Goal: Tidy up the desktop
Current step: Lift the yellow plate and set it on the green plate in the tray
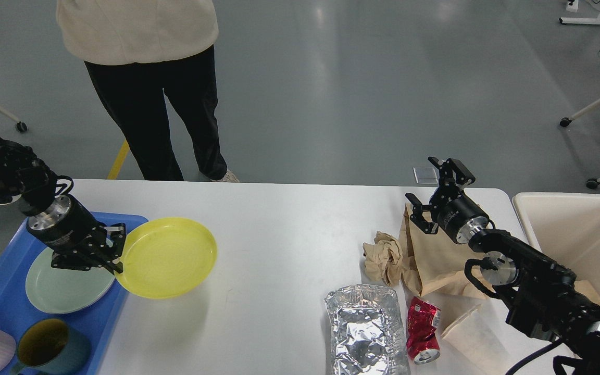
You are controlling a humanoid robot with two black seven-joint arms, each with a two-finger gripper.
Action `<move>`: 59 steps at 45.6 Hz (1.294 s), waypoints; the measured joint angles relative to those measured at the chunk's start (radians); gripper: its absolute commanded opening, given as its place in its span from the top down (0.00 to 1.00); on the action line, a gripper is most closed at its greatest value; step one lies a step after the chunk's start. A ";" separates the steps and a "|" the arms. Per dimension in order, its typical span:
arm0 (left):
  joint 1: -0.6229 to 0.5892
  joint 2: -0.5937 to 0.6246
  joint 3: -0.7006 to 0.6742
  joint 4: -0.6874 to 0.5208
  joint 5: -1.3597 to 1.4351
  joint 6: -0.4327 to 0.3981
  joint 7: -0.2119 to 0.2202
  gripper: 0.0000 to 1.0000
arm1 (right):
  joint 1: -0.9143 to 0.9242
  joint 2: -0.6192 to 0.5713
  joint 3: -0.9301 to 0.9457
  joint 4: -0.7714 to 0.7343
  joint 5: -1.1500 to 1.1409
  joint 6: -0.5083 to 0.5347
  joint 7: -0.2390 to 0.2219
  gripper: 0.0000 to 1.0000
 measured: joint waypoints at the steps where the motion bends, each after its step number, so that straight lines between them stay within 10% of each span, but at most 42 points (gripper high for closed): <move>1: -0.002 0.011 0.012 0.000 0.000 0.000 0.000 1.00 | 0.000 0.000 0.000 0.000 0.000 0.000 0.000 0.00; 20: 0.053 0.216 0.059 0.104 0.049 -0.001 -0.001 1.00 | 0.000 0.000 0.000 0.000 0.000 0.000 0.000 0.00; 59: 0.262 0.224 0.037 0.301 0.051 0.123 -0.003 0.99 | 0.000 0.000 0.000 0.000 0.000 0.000 0.000 0.00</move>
